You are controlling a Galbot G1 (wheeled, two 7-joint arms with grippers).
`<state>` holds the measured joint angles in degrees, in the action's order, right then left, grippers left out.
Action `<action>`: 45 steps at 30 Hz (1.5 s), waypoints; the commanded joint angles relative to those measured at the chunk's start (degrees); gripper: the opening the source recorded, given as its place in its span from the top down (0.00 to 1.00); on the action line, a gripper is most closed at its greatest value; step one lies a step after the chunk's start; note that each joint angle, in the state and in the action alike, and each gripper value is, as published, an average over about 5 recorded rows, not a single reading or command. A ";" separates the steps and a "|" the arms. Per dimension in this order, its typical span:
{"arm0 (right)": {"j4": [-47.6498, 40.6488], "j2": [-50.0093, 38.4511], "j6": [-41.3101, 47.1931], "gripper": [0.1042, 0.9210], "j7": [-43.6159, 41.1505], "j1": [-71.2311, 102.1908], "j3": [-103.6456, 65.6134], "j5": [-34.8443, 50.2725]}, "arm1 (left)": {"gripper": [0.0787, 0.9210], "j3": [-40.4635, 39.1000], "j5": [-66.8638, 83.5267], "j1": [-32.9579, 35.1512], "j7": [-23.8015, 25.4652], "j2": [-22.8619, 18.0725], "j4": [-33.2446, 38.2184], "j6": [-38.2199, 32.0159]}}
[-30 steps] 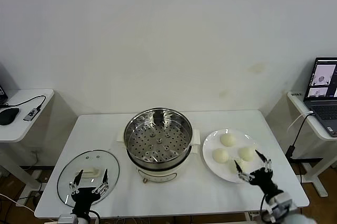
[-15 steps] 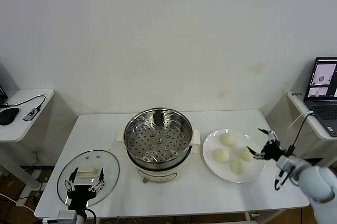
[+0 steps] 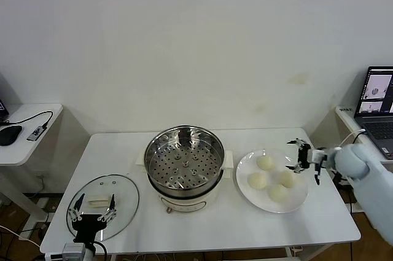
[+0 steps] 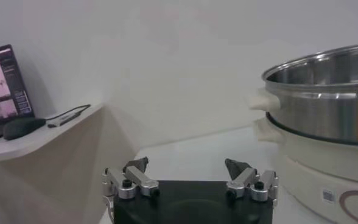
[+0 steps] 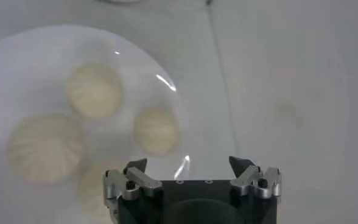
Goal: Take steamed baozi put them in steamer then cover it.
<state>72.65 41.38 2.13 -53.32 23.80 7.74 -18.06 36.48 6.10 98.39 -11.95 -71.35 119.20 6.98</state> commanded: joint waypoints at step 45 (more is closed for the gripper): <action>-29.74 19.18 1.14 0.30 -7.52 -20.47 24.58 -4.98 | 0.12 2.16 -0.26 -0.37 0.20 0.58 -0.26 -0.79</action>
<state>43.63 59.83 3.19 -60.86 3.61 31.92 -22.62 38.61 5.85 98.01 -11.73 -70.77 118.91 6.16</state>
